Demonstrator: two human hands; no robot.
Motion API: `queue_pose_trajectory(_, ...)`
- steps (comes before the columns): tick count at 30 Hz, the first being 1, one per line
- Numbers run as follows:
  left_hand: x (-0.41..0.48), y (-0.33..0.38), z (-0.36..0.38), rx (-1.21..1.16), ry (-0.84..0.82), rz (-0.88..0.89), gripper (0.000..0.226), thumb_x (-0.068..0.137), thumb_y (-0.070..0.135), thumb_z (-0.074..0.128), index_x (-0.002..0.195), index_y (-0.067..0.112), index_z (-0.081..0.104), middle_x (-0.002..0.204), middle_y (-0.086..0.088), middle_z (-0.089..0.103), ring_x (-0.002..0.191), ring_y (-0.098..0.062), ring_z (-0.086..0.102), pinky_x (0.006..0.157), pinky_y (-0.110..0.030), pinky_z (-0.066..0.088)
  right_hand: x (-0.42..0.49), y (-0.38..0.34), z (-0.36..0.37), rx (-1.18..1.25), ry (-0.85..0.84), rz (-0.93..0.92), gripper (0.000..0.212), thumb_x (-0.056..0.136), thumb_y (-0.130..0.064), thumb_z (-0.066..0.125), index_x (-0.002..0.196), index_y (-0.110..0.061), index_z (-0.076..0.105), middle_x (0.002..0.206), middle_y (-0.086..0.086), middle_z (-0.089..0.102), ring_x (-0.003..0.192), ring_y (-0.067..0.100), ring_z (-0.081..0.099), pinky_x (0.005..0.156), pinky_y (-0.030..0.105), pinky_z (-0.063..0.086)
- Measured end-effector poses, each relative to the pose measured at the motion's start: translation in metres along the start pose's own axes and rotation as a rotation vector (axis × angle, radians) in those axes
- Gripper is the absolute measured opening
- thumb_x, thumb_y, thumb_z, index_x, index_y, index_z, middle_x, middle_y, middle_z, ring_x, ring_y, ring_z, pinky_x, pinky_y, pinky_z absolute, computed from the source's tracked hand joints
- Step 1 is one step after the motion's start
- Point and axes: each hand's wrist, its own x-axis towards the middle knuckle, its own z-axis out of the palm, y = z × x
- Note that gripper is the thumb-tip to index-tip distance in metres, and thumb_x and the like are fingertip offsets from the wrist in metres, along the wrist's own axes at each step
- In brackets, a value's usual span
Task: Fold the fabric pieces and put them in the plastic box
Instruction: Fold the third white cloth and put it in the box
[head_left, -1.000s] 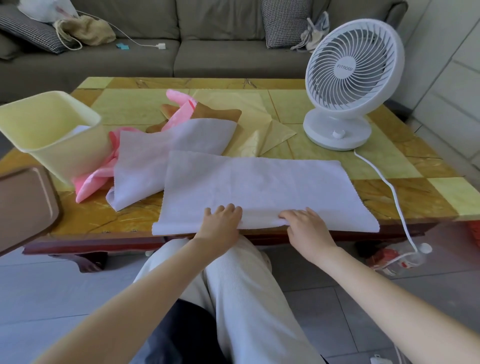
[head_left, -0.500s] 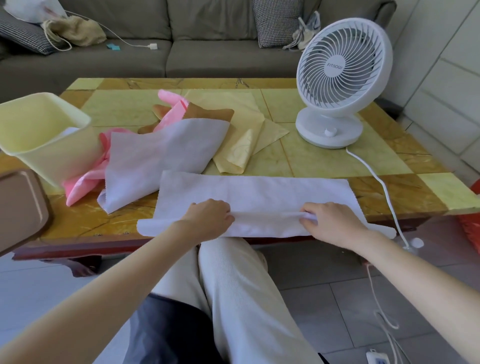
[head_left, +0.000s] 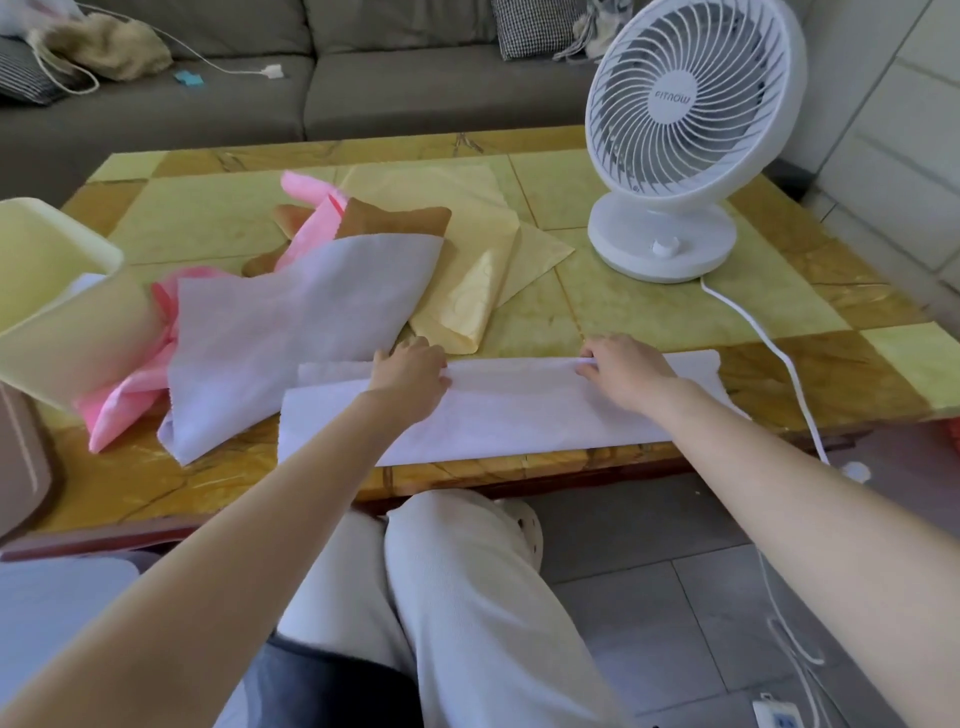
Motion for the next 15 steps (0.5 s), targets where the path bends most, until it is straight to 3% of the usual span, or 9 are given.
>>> queue_pose_trajectory(3, 0.008, -0.004, 0.008, -0.007, -0.039, 0.017, 0.03, 0.099, 0.029, 0.038, 0.122, 0.014, 0.051, 0.126, -0.005, 0.047, 0.119, -0.023, 0.044, 0.099, -0.038, 0.031, 0.004, 0.0, 0.011, -0.032, -0.027, 0.0, 0.031, 0.099, -0.031, 0.041, 0.118, -0.01, 0.053, 0.122, 0.008, 0.05, 0.111, 0.027, 0.047, 0.086, 0.036, 0.039)
queue_pose_trajectory(15, 0.028, -0.005, 0.008, -0.003, 0.013, 0.078, 0.026, 0.101, 0.026, 0.032, 0.115, 0.013, 0.05, 0.115, -0.005, 0.049, 0.105, -0.023, 0.048, 0.09, -0.039, 0.032, 0.017, -0.005, 0.017, -0.142, 0.068, 0.065, 0.028, 0.102, -0.021, 0.034, 0.113, -0.006, 0.054, 0.117, 0.012, 0.054, 0.108, 0.03, 0.05, 0.084, 0.037, 0.04)
